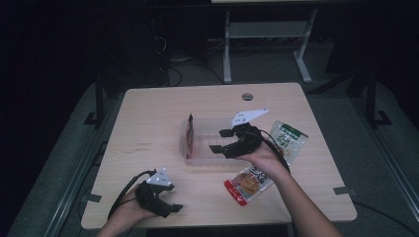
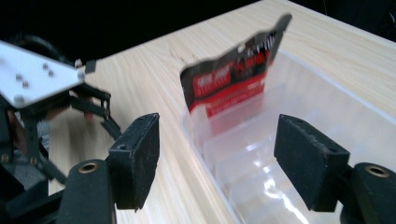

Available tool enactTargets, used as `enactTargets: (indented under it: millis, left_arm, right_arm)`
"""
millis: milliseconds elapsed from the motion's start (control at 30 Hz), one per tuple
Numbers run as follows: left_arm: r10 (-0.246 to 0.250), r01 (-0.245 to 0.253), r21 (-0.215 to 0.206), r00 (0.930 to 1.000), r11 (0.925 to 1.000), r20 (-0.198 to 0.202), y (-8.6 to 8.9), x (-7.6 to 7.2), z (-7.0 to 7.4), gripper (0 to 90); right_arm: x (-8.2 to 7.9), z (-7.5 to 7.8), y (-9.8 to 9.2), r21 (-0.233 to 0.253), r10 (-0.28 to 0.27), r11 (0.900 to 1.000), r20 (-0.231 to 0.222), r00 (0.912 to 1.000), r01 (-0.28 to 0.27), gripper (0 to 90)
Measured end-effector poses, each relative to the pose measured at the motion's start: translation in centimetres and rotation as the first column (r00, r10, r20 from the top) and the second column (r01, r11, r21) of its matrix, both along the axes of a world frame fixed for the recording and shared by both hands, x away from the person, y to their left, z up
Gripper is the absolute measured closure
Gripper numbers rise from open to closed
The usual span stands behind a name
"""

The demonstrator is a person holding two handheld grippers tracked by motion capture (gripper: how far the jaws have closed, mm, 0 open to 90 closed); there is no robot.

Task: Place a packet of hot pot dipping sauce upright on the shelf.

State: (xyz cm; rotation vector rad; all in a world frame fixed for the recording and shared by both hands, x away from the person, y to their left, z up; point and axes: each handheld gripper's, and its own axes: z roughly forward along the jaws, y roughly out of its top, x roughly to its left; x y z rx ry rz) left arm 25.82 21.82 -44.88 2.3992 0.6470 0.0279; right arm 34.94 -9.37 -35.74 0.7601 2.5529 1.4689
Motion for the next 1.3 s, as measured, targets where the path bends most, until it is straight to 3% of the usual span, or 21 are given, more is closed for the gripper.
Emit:
enactTargets:
  millis: [300, 400, 467, 900, 1167, 1300]
  left_arm:
    - [0.003, -0.003, 0.007, 0.9999, 1.0, 0.012, 0.0, 0.0, 0.3, 21.0]
    - [0.002, -0.002, 0.008, 0.9999, 1.0, 0.016, 0.0, -0.1, 0.4, 21.1]
    - [0.019, -0.019, -0.007, 0.9998, 0.9998, 0.007, -0.1, -0.2, 0.4, 21.1]
    - [0.044, -0.044, -0.015, 0.9988, 0.9989, 0.023, 0.1, -0.2, 0.6, 15.5]
    - [0.038, -0.038, -0.007, 0.9989, 0.9993, 0.029, 0.1, -0.1, 0.5, 15.3]
    - [0.023, -0.023, 0.003, 0.9993, 0.9997, 0.029, 0.0, -0.1, 0.4, 15.2]
  right_arm:
    - [-2.5, -1.0, -2.7, -0.062, 0.004, 0.998, 0.018, 0.9998, -0.003, 29.7]
    - [-3.4, -1.4, -3.6, -0.077, 0.011, 0.997, 0.004, 0.9999, -0.011, 29.6]
    - [-4.0, -1.6, -4.1, -0.099, 0.014, 0.995, 0.004, 0.9999, -0.014, 29.3]
    - [-7.1, -3.2, -7.7, -0.118, -0.038, 0.992, -0.029, 0.9988, 0.035, 29.0]
    - [-7.6, -4.7, -9.5, -0.153, -0.085, 0.985, -0.06, 0.9946, 0.075, 29.2]
    - [-7.3, -5.2, -10.5, -0.157, -0.123, 0.981, -0.068, 0.9901, 0.111, 33.9]
